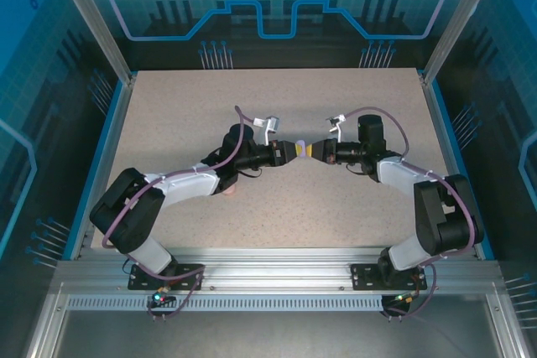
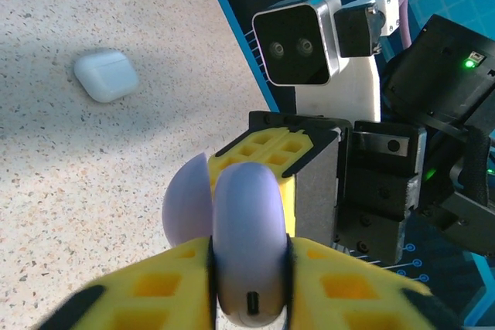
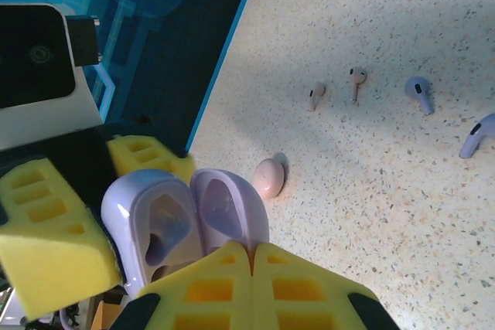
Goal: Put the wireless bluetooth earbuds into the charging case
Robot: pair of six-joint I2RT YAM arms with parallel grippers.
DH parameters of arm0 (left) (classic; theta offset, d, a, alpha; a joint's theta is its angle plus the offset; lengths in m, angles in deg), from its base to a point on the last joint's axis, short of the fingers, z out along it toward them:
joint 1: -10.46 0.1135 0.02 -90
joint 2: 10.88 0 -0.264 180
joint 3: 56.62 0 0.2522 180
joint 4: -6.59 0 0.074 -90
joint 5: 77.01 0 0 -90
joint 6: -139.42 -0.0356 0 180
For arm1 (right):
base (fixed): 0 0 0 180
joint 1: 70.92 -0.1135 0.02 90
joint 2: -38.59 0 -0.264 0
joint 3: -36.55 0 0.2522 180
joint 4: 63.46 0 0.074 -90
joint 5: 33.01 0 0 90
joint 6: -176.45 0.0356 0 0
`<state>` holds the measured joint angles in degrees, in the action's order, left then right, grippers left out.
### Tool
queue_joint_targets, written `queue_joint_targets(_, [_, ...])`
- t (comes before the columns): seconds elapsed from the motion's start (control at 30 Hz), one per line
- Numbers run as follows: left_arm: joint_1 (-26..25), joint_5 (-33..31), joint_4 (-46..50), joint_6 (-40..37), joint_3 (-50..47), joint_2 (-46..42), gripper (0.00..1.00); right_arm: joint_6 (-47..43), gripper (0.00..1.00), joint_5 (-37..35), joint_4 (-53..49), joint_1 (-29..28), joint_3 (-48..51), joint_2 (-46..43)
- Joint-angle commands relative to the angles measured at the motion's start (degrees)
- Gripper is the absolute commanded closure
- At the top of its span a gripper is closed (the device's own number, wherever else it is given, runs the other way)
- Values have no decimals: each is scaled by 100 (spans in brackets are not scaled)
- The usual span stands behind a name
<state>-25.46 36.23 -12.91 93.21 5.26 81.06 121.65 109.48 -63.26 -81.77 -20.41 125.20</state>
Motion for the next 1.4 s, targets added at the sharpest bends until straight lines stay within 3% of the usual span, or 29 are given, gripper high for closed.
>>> queue_joint_targets(0.0, [-106,-136,-167,0,103,-111,40,-400,100,-504,-1033,-4,-347,-196])
queue_joint_targets(0.13, [-27,-488,144,-140,-52,-514,11,-694,100,-661,-1666,224,-599,-136])
queue_joint_targets(0.23, [171,-503,761,-362,-8,-938,1,-908,100,-699,-2054,351,-839,-137])
queue_joint_targets(0.33, [480,-197,1579,-750,222,-1297,1,-1222,100,-886,-2462,325,-1100,-217])
queue_joint_targets(0.53, [1261,1247,3662,-1926,1355,-1332,1,-2681,100,-1474,-3784,50,-1970,-311])
queue_joint_targets(0.7, [1326,1864,5820,-3245,2792,-631,1,-3259,100,-1483,-3956,-132,-2390,-389])
queue_joint_targets(0.9, [1325,2272,7461,-4278,4048,288,5,-3914,100,-2519,-4201,-728,-2725,-293])
queue_joint_targets(1.13, [1332,2703,8189,-4885,4636,910,17,-4378,100,-3043,-4429,-1045,-3046,-161])
queue_joint_targets(1.37, [1326,3202,7944,-4815,4619,1144,27,-4477,100,-3014,-4540,-1181,-3304,-248])
